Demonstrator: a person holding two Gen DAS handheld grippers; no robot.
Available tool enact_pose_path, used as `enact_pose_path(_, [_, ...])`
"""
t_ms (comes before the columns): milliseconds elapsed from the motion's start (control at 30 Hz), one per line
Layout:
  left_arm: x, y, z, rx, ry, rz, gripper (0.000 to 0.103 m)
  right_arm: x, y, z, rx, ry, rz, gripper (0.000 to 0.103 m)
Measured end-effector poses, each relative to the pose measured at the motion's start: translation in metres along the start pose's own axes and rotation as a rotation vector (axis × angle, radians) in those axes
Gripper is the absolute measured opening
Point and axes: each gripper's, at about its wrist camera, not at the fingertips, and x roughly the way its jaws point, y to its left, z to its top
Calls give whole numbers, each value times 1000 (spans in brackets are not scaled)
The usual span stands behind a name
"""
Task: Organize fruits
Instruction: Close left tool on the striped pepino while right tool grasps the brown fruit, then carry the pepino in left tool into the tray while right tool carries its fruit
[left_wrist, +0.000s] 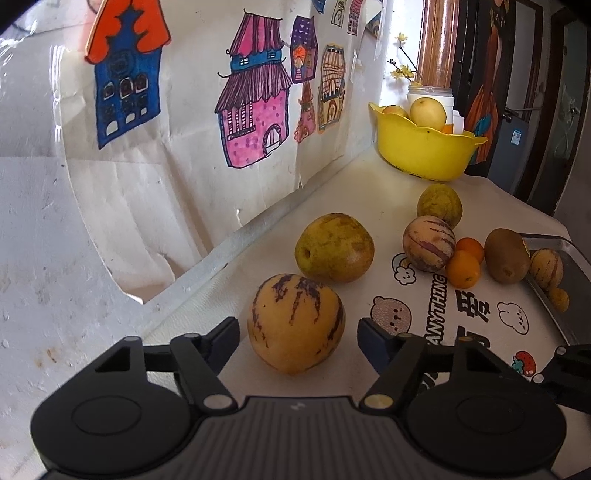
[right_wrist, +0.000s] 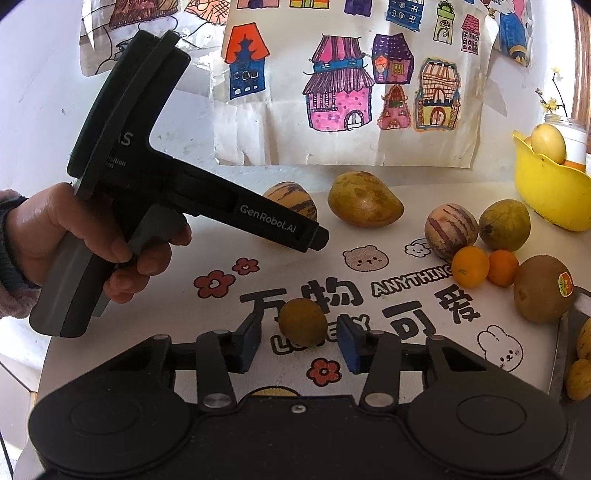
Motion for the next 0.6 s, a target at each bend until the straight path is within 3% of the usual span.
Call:
enact_pose_path(267, [2, -2, 2, 11, -2, 22, 58, 1, -3, 1, 22, -9, -9, 34])
enact_pose_path(600, [-9, -7, -4, 1, 12, 16, 57, -9, -2, -5, 38, -16, 7, 31])
